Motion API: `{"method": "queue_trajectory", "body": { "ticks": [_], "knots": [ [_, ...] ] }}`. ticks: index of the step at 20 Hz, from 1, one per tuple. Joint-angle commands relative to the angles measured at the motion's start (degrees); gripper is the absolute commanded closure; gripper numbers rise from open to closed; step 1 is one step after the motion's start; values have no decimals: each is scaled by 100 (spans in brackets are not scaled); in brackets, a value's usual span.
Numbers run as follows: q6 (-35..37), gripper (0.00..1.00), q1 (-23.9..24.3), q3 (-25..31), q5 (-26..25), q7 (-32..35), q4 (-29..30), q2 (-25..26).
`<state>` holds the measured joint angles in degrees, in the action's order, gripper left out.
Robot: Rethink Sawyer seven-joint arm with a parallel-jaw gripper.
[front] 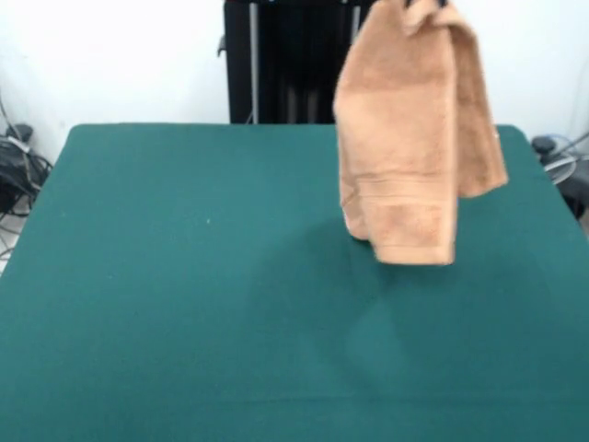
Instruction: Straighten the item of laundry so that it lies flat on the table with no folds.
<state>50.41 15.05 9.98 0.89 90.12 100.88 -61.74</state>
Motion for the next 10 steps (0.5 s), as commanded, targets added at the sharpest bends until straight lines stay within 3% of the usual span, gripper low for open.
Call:
{"method": "queue_trajectory", "body": {
  "ticks": [1, 6, 10],
  "knots": [
    [-157, 100, -588, -158, 287, 1693, 512, -264],
    [-873, 100, -894, -238, 633, 1910, 968, -144],
    [-1353, 100, -434, 59, 801, 1005, 1116, 229]
  ]
}}
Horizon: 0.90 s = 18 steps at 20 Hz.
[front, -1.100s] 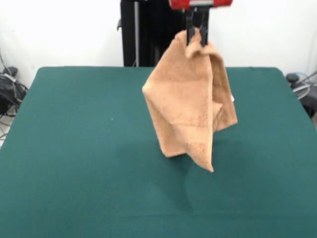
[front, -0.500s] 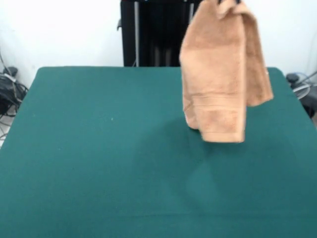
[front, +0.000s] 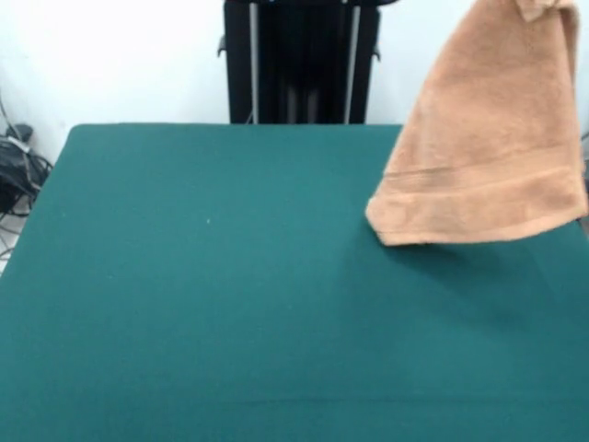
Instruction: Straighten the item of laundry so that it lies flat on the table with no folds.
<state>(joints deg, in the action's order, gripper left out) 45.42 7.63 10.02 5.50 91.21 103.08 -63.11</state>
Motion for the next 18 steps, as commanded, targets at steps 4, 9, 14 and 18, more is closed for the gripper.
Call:
{"method": "queue_trajectory", "body": {
  "ticks": [4, 9, 14, 18],
  "knots": [
    [-1348, 100, 388, 106, 370, 848, 1181, 427],
    [-1140, 100, 333, 57, 358, 861, 1120, 374],
    [-1122, 100, 795, 272, 183, 271, 951, 785],
    [-1496, 100, 1029, 458, 108, 141, 1031, 1074]
  ]
}}
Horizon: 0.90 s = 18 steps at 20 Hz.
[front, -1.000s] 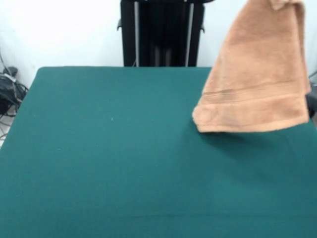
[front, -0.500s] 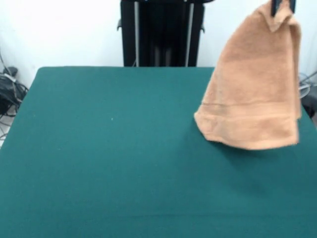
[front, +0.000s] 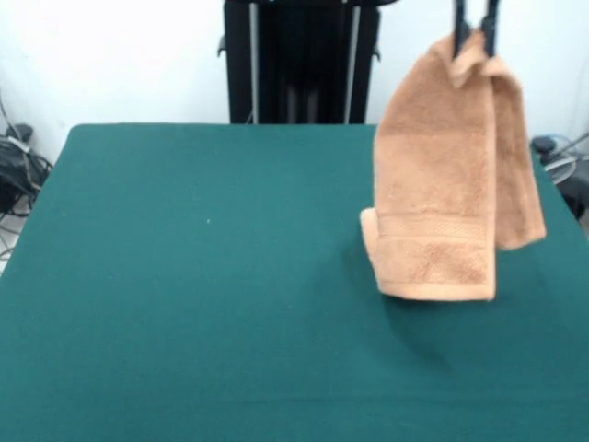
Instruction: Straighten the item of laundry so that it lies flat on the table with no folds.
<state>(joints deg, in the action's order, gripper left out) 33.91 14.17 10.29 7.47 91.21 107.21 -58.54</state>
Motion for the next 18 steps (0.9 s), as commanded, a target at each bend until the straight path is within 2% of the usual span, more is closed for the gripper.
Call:
{"method": "queue_trajectory", "body": {
  "ticks": [1, 6, 12, 18],
  "knots": [
    [-387, 100, 434, 489, -106, 118, 562, 726],
    [-475, 100, 612, 599, -263, 17, 366, 1068],
    [-455, 100, 1170, 996, -495, -547, 92, 1711],
    [-190, 100, 1525, 1291, -790, -802, -230, 2041]
  ]
}}
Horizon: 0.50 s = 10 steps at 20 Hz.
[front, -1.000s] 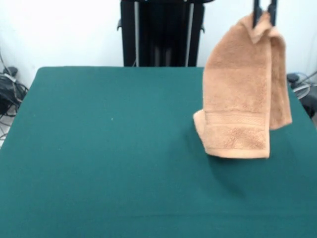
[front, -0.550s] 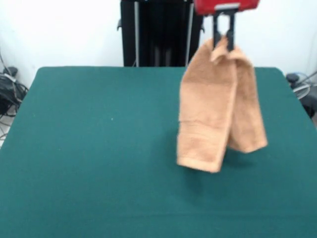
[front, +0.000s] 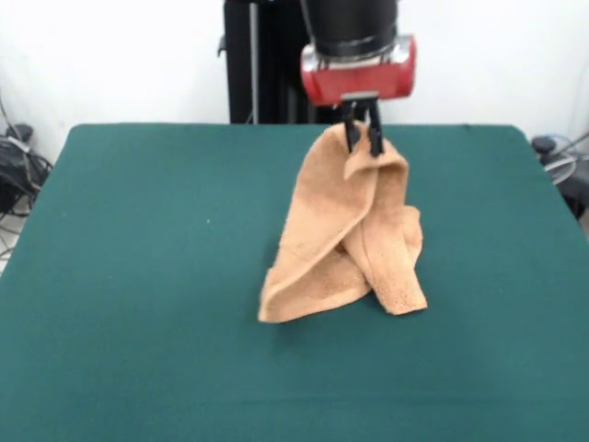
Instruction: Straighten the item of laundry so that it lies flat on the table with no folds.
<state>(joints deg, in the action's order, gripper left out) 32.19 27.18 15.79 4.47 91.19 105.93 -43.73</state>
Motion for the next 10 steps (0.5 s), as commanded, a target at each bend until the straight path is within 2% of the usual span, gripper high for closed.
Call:
{"method": "queue_trajectory", "body": {
  "ticks": [1, 4, 10],
  "knots": [
    [45, 100, 242, 762, -556, -807, -213, 601],
    [218, 100, 281, 810, -741, -774, -497, 772],
    [388, 100, 431, 949, -932, -679, -638, 925]
  ]
}}
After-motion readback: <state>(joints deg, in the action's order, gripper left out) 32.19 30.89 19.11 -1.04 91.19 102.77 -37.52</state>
